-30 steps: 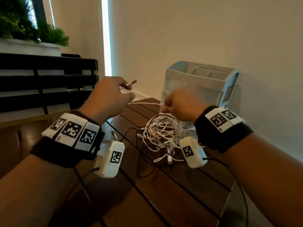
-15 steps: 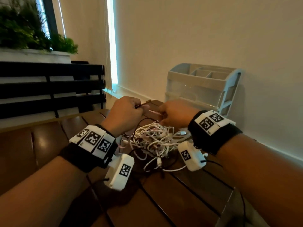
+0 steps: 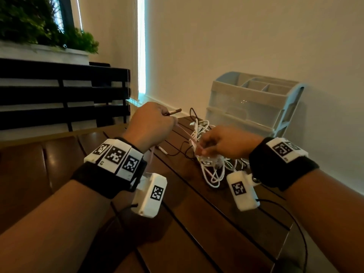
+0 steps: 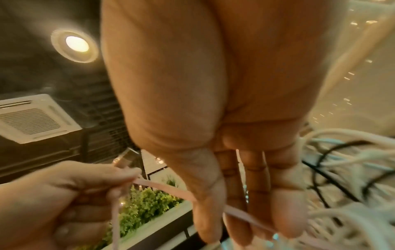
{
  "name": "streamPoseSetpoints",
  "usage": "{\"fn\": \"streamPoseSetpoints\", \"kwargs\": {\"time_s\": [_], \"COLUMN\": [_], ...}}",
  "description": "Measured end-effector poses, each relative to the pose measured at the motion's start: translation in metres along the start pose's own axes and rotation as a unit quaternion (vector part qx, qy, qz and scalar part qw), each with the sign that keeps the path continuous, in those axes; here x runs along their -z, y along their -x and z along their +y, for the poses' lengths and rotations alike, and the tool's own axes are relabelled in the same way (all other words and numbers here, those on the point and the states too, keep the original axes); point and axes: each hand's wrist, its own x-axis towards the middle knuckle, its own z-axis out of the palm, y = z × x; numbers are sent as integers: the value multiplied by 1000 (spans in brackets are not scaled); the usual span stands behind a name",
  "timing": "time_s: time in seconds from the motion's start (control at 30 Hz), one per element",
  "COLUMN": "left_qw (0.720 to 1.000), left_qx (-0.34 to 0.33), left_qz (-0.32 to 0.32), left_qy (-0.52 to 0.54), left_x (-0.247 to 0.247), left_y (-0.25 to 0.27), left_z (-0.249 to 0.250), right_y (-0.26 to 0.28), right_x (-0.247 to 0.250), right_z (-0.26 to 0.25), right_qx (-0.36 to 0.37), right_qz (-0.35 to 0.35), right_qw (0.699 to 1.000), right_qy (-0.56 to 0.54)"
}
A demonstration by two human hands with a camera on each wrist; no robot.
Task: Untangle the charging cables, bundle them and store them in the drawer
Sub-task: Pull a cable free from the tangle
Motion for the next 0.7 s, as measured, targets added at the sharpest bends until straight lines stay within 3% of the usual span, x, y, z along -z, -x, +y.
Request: {"fn": "streamPoseSetpoints", "kwargs": {"time_s": [0.1,0.23,0.27,0.33,0.4,0.57,0.63,0.7], "left_qw": [999,994,990,985,989,989,987,987], "left_qx": [-3,11,12,-7,-40,-54,-55,-70], "left_qz": [34,61,61,64,53,-92,-105,-88], "left_qy": [6,-86,-124,-162,-131,-99,-105,-112], "left_x": [11,25,27,21,9,-22,-23,-17], "left_y": [-1,0,2,7,14,22,21,19], "left_z": [4,-2,-3,-2,8,11,2,1], "right_y": [-3,-7,-6,-3,-2,0,1,1], "right_x": [-8,-4,-2,0,-2,-5,-7,-9], "right_z": [7,22,21,13,0,-19,-20,-14], "right_qx": [-35,-55,-45,-23,6,46,53,31], "right_qz": [-27,164,182,150,126,112,108,61], "right_qw": [999,985,982,987,987,992,993,997], "right_qy": [2,7,10,57,95,45,7,29]}}
